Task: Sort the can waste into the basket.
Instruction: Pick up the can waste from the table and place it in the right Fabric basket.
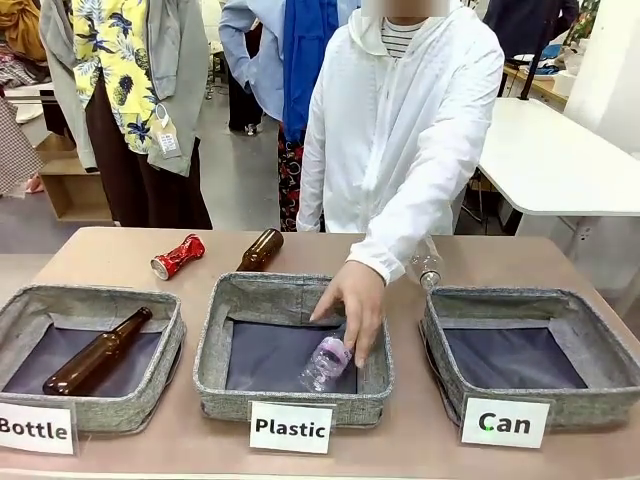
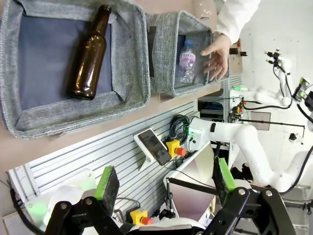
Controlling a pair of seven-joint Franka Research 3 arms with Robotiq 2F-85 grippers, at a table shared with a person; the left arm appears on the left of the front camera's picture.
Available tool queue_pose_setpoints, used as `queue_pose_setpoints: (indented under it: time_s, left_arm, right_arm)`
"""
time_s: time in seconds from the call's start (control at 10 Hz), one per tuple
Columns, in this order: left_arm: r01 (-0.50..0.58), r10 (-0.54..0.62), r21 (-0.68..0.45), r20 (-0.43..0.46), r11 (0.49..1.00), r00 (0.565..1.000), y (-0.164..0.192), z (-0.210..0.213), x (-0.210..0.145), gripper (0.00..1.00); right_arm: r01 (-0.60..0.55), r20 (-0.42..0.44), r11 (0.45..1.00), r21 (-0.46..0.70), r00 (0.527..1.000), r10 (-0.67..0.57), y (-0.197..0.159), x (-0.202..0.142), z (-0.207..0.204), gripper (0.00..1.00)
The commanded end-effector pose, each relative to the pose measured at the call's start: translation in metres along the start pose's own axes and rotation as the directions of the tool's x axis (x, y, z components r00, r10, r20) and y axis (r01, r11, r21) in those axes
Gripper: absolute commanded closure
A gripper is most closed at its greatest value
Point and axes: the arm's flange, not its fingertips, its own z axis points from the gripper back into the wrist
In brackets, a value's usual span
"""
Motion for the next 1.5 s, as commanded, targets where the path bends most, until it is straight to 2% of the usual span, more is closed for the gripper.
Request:
queue_pose_setpoints:
  time_s: [0.0,0.1,0.4,0.6,0.7,0.8,0.9,1.0,1.2,1.3,1.4]
  left_arm:
    - [-0.008,0.008,0.011,-0.003,1.000,1.000,0.002,-0.001,-0.004,0.00]
    - [-0.008,0.008,0.011,-0.003,1.000,1.000,0.002,-0.001,-0.004,0.00]
    - [-0.008,0.008,0.011,-0.003,1.000,1.000,0.002,-0.001,-0.004,0.00]
    - [-0.008,0.008,0.011,-0.003,1.000,1.000,0.002,-0.001,-0.004,0.00]
    - [-0.008,0.008,0.011,-0.003,1.000,1.000,0.002,-0.001,-0.004,0.00]
    - [-0.008,0.008,0.011,-0.003,1.000,1.000,0.002,-0.001,-0.004,0.00]
    - [-0.008,0.008,0.011,-0.003,1.000,1.000,0.002,-0.001,-0.004,0.00]
    - [-0.008,0.008,0.011,-0.003,1.000,1.000,0.002,-0.001,-0.004,0.00]
    - [-0.008,0.008,0.011,-0.003,1.000,1.000,0.002,-0.001,-0.004,0.00]
    - [-0.008,0.008,0.011,-0.003,1.000,1.000,0.002,-0.001,-0.004,0.00]
    - [-0.008,0.008,0.011,-0.003,1.000,1.000,0.002,-0.001,-0.004,0.00]
  right_arm:
    - [0.301,0.259,0.943,-0.139,0.931,-0.258,-0.022,-0.005,-0.006,1.00]
    - [0.394,0.309,0.900,-0.188,0.893,-0.327,-0.039,-0.013,-0.003,1.00]
    - [0.417,0.289,0.862,-0.287,0.896,-0.338,-0.051,-0.006,-0.014,1.00]
    - [0.408,0.271,0.864,-0.295,0.903,-0.334,-0.051,0.003,-0.020,1.00]
    - [0.371,0.235,0.869,-0.327,0.923,-0.305,-0.049,0.011,-0.031,1.00]
    - [0.283,0.156,0.882,-0.376,0.958,-0.241,-0.045,0.023,-0.052,1.00]
    - [0.161,0.034,0.897,-0.412,0.986,-0.161,-0.041,0.036,-0.081,1.00]
    - [0.083,-0.053,0.900,-0.429,0.992,-0.116,-0.038,0.046,-0.111,1.00]
    - [-0.030,-0.198,0.875,-0.483,0.977,-0.076,-0.024,0.060,-0.176,1.00]
    - [-0.078,-0.281,0.863,-0.499,0.957,-0.076,-0.016,0.058,-0.205,1.00]
    - [-0.188,-0.374,0.849,-0.495,0.927,-0.013,-0.009,0.055,-0.229,1.00]
